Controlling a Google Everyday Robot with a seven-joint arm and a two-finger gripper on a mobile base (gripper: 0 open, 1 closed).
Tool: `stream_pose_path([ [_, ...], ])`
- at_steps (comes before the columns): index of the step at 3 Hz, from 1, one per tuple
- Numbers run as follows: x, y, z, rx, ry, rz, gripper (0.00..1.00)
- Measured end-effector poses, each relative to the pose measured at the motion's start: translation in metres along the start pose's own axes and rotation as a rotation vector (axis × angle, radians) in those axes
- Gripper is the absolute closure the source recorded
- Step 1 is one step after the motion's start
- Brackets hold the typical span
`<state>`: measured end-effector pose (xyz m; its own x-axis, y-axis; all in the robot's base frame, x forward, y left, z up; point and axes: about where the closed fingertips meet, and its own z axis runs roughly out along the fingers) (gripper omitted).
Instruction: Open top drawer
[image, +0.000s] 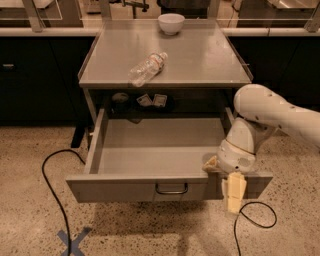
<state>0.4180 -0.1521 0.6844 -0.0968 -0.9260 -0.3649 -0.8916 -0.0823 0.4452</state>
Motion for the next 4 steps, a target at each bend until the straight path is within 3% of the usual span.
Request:
stream_pose_path([
  [1, 0.009, 0.031, -0.003, -0.042, 0.007, 0.014, 0.00],
  [4, 0.007, 0.038, 0.007, -0.064, -0.011, -0.001, 0.00],
])
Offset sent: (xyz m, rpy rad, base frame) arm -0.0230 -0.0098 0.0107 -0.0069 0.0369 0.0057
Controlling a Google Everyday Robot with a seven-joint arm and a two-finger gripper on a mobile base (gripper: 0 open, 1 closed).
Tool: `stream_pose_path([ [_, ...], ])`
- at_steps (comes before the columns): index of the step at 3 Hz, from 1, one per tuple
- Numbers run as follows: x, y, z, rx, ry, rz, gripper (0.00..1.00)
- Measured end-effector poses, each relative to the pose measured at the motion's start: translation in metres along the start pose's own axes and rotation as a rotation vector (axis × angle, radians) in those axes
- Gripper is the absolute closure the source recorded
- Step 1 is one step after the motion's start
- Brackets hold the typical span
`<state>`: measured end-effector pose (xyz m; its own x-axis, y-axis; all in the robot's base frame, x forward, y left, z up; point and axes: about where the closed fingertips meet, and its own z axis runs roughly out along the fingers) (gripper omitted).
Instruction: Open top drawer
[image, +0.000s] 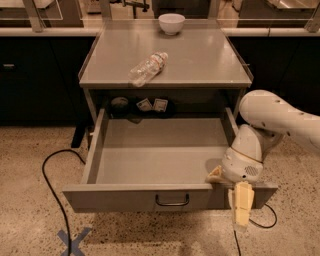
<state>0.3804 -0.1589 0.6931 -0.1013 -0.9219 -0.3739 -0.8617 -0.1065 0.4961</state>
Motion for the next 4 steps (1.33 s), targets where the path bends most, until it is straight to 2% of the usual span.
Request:
stream_pose_path([
  [1, 0.000, 0.019, 0.009, -0.060, -0.024, -0.024, 0.00],
  [2, 0.005, 0.050, 0.018, -0.136, -0.047, -0.023, 0.00],
  [3, 0.002, 0.045, 0.020, -0.118, -0.052, -0.026, 0.00],
  [4, -0.001, 0.049, 0.022, -0.132, -0.048, -0.042, 0.00],
])
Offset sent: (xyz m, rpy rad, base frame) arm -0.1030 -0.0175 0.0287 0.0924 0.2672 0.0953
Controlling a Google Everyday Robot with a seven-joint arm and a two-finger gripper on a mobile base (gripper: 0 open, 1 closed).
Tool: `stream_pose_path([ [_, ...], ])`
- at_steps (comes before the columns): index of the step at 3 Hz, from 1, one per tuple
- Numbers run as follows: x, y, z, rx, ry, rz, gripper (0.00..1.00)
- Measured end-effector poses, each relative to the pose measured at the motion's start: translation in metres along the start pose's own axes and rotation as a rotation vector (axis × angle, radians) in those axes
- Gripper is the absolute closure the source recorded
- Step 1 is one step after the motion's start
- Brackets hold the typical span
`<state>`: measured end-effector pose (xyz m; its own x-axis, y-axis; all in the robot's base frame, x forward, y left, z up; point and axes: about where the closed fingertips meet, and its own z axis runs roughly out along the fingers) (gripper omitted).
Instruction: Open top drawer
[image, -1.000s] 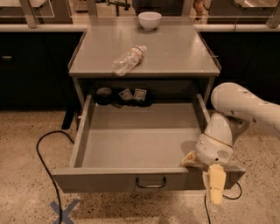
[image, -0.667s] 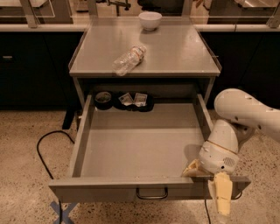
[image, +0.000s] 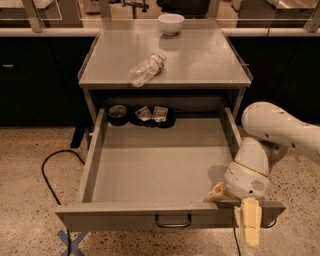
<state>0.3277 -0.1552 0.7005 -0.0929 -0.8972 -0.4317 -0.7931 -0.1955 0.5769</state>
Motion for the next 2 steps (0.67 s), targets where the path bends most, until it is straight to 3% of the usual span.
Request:
stream_pose_path([
  [2, -0.0041, 0.0155, 0.0109, -0.074, -0.009, -0.039, 0.00],
])
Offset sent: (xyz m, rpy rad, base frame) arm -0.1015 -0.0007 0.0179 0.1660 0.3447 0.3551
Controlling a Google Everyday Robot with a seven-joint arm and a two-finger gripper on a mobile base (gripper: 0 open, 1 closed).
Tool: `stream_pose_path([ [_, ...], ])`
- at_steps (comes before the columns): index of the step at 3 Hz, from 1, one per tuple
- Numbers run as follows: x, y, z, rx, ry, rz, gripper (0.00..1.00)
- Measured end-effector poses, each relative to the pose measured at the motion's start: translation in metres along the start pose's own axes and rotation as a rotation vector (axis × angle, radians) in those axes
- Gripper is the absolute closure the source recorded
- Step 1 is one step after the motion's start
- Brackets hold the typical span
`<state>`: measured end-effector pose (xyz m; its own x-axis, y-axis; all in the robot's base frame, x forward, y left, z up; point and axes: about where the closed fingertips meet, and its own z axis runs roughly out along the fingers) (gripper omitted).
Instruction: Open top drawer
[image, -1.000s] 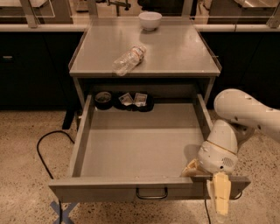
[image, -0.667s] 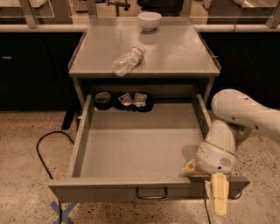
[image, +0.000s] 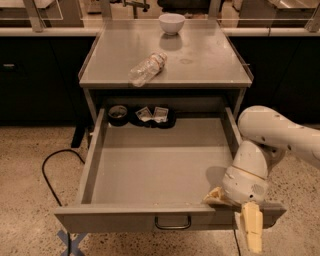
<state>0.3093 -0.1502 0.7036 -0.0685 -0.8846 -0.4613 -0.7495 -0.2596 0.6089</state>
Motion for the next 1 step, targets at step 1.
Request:
stream_pose_path([
  [1, -0.0012, 0.0025, 0.0013, -0.022, -0.005, -0.010, 0.00],
])
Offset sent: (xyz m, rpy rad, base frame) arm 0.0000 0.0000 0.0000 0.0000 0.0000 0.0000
